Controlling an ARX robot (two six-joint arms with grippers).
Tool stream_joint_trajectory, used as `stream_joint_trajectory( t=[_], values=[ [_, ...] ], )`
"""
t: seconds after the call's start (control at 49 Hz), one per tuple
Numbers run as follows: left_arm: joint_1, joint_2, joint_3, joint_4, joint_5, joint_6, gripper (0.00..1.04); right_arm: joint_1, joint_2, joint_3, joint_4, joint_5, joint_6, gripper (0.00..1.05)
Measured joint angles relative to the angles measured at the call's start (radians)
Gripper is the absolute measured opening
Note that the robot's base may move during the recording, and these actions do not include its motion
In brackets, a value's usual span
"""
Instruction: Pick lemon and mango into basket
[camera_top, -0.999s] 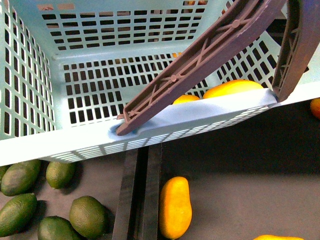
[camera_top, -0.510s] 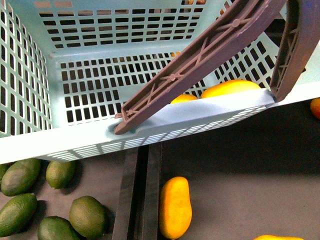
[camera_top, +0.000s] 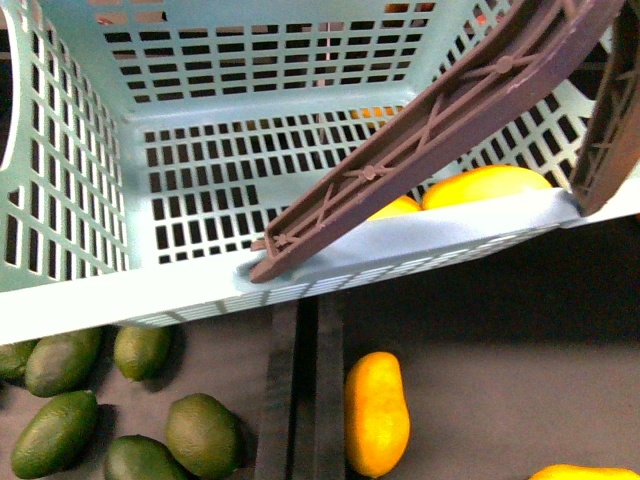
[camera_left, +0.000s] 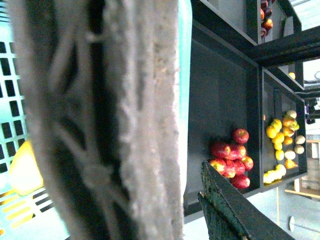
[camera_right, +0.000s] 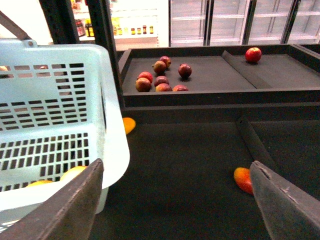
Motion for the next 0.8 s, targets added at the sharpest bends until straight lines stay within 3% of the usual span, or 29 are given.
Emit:
stream_joint_trajectory(
  t=[0.061,0.795],
  values=[
    [-0.002,0.000,0.000,0.000,0.017,-0.006,0.29,0.000,-0.002,0.000,0.000,0.000,0.000,0.98],
    [0.008,0.000,0.000,-0.001,-0.001,-0.002,0.29,0.000,-0.003,0.000,-0.001,-0.001,-0.002,0.96]
  ],
)
